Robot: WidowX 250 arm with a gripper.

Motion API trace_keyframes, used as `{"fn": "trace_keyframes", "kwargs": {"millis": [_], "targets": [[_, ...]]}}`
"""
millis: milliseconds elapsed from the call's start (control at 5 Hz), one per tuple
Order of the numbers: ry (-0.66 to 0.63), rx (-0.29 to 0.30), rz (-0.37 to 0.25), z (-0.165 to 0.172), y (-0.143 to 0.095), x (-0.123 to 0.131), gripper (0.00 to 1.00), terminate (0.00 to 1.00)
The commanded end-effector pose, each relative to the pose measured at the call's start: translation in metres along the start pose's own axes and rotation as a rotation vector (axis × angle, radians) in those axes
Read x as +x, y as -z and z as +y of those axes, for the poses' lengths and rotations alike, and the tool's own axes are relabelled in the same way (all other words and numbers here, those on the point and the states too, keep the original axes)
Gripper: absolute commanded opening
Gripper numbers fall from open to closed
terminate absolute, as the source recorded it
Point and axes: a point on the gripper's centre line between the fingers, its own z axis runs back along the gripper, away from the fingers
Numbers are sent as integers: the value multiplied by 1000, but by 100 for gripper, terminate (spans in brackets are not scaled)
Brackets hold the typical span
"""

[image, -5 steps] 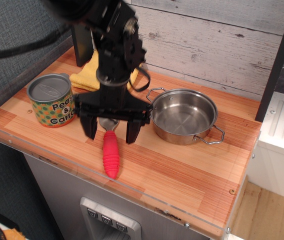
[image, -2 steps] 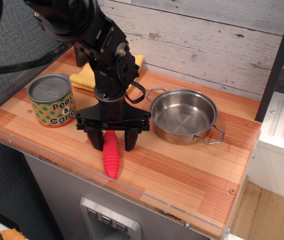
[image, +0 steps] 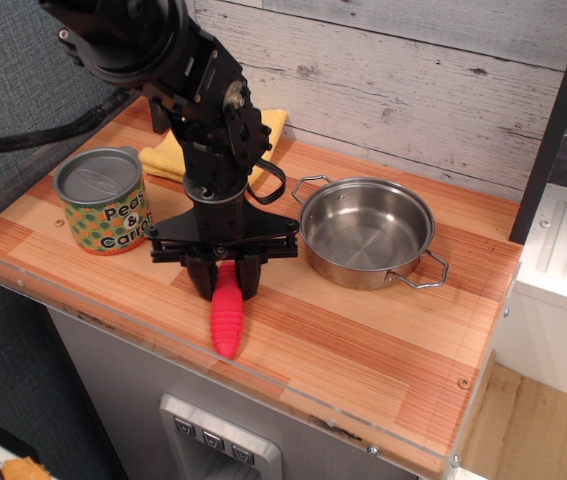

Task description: Place the spoon horizontally parallel to the front of the table.

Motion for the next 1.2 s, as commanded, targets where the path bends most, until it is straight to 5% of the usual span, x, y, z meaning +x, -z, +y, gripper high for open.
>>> {"fn": "trace_keyframes", "kwargs": {"millis": [0, 200, 600, 800, 1000], "targets": [[-186, 20, -34, -1, -28, 4, 0, 0], [-349, 82, -54, -6, -47, -3, 0, 0], [-855, 54, 14, -30, -56, -14, 0, 0], [-992, 48, -13, -44, -54, -21, 0, 0], [-954, 44, -32, -68, -47, -33, 0, 0]]}}
